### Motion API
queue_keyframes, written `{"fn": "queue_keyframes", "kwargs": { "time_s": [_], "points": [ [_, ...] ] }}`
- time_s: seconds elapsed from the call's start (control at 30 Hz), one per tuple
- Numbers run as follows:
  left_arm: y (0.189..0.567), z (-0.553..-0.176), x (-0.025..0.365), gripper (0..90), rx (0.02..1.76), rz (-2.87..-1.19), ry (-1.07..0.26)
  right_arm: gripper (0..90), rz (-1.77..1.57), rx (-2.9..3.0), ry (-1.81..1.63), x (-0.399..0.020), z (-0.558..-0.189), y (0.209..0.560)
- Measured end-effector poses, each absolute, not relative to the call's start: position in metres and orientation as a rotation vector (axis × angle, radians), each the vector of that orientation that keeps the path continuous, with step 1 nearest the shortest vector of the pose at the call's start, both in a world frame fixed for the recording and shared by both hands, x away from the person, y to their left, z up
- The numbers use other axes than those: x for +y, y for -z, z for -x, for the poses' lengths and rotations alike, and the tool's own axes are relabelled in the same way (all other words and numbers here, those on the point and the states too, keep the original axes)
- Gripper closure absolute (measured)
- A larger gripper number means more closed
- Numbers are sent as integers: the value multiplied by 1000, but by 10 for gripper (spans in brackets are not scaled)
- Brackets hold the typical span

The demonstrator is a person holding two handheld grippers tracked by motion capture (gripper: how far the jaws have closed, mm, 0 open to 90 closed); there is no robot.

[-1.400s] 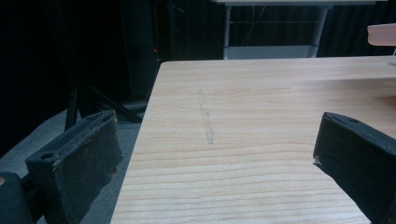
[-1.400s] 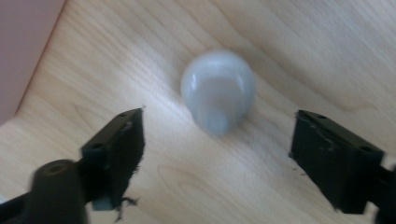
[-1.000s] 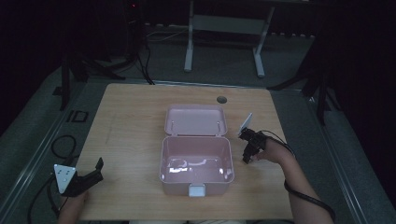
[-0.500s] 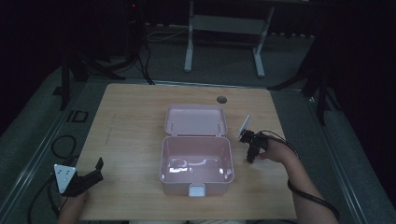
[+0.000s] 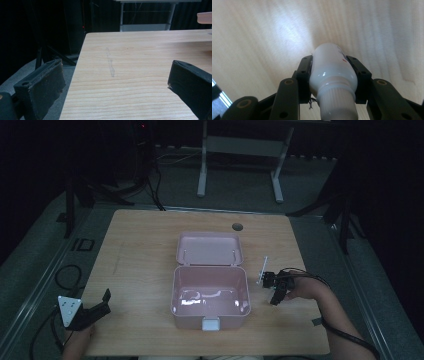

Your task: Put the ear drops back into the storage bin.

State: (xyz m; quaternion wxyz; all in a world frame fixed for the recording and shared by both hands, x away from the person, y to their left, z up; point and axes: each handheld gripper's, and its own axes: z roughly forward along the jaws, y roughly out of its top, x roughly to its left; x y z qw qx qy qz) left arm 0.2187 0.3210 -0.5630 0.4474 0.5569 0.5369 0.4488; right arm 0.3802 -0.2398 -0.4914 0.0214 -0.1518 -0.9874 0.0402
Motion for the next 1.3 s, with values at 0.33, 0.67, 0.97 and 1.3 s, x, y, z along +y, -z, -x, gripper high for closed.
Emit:
{"fn": "queue_keyframes", "kwargs": {
  "time_s": [0.33,0.67,0.97,1.3],
  "points": [
    [563,-219,321,10,1329,-1379,-1111,595,200,-3148,-149,-237,-357,483],
    [563,-219,321,10,1329,-1378,-1112,595,-24,-3169,-149,-230,-336,474],
    [563,-219,321,10,1330,-1379,-1112,595,-79,-3165,-148,-225,-330,463],
    [563,-219,321,10,1330,-1378,-1113,595,-109,-3148,-149,-216,-320,433]
  ]
}}
